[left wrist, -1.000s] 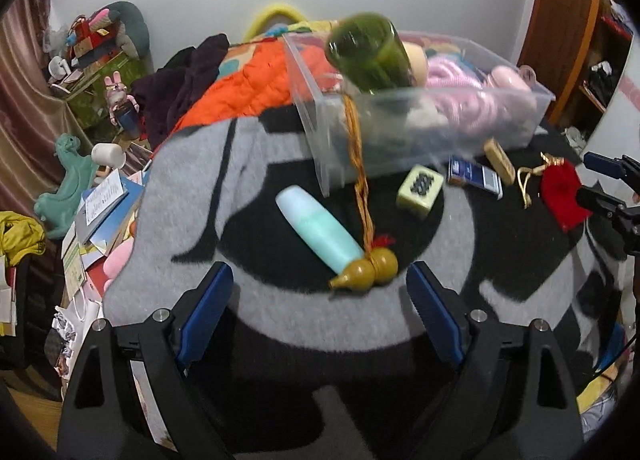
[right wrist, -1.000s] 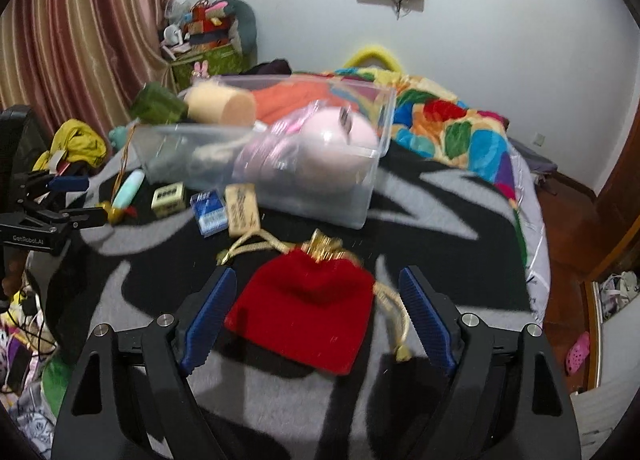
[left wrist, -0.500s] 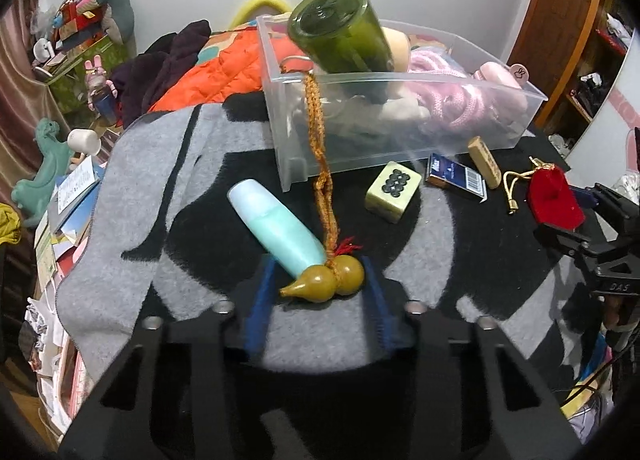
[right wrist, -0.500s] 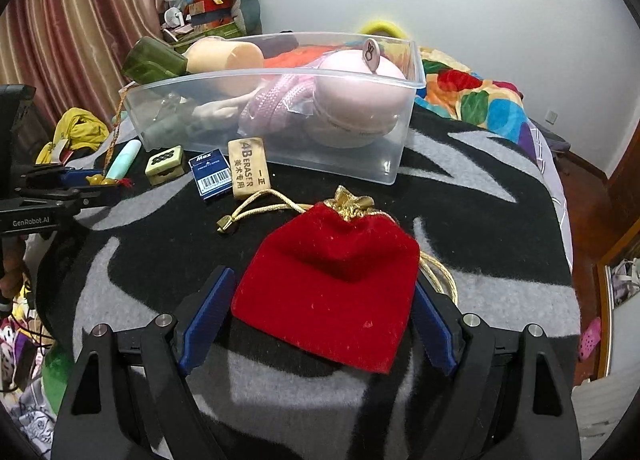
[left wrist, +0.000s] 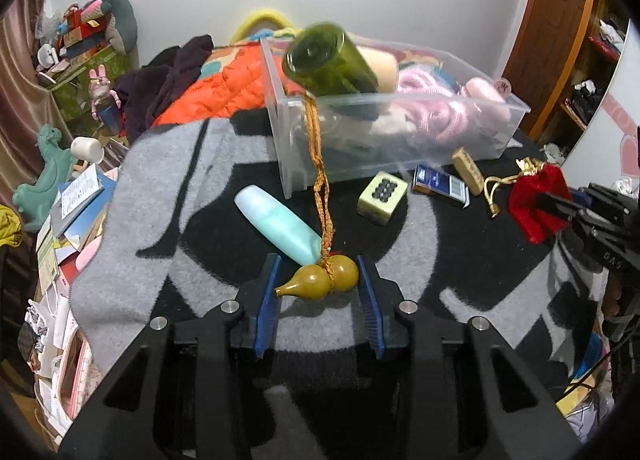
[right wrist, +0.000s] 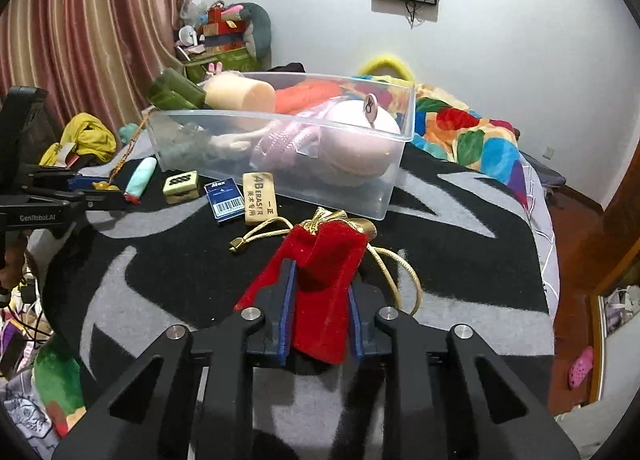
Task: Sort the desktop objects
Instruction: 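Carry the gourd charm with the left gripper while the right carries the red pouch into the box, releasing both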
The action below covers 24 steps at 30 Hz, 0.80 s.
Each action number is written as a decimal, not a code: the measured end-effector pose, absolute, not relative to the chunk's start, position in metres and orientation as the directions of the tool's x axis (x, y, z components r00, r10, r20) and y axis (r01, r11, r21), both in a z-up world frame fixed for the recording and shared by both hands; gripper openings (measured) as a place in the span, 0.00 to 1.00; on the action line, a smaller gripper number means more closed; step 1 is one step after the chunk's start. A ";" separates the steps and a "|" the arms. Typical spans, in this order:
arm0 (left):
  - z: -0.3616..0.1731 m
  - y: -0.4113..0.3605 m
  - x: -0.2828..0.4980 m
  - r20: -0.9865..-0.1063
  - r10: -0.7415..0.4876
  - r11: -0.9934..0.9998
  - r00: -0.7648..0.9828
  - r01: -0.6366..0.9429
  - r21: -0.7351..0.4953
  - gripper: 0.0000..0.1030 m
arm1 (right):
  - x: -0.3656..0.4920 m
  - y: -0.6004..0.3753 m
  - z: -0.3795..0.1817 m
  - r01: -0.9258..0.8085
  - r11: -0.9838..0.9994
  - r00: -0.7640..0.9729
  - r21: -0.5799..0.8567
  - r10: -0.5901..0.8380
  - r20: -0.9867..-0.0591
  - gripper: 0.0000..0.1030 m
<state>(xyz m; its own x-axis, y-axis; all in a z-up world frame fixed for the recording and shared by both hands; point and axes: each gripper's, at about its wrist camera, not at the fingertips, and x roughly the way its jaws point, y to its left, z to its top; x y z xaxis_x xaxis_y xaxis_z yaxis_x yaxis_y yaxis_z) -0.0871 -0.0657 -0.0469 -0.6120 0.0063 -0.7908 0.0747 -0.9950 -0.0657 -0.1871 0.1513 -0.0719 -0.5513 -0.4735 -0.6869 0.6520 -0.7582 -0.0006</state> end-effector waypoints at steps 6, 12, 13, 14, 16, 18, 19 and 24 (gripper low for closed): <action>-0.023 -0.067 -0.078 -0.748 0.000 -0.995 -0.664 0.074 -0.065 0.36 | -0.182 0.158 -0.062 0.650 -0.759 -0.559 0.037 -0.510 -0.653 0.17; 0.000 -0.078 -0.075 -0.706 0.005 -0.992 -0.708 0.084 -0.092 0.36 | -0.186 0.159 -0.045 0.648 -0.758 -0.566 0.074 -0.544 -0.620 0.11; 0.003 -0.079 -0.075 -0.702 0.008 -0.992 -0.713 0.085 -0.097 0.36 | -0.186 0.159 -0.043 0.649 -0.756 -0.567 0.079 -0.550 -0.613 0.11; 0.008 -0.081 -0.076 -0.693 0.012 -0.991 -0.721 0.085 -0.106 0.36 | -0.186 0.159 -0.041 0.649 -0.757 -0.570 0.080 -0.553 -0.607 0.10; 0.014 -0.082 -0.075 -0.680 0.014 -0.991 -0.733 0.083 -0.109 0.36 | -0.186 0.159 -0.036 0.653 -0.752 -0.572 0.086 -0.564 -0.596 0.10; 0.020 -0.081 -0.077 -0.668 0.009 -0.991 -0.744 0.081 -0.104 0.36 | -0.187 0.158 -0.032 0.660 -0.744 -0.565 0.103 -0.582 -0.585 0.10; 0.023 -0.081 -0.079 -0.663 0.007 -0.992 -0.748 0.080 -0.100 0.36 | -0.187 0.157 -0.030 0.662 -0.742 -0.563 0.108 -0.588 -0.581 0.10; 0.028 -0.079 -0.088 -0.654 0.003 -0.993 -0.757 0.074 -0.090 0.36 | -0.189 0.154 -0.017 0.669 -0.734 -0.575 0.114 -0.609 -0.546 0.10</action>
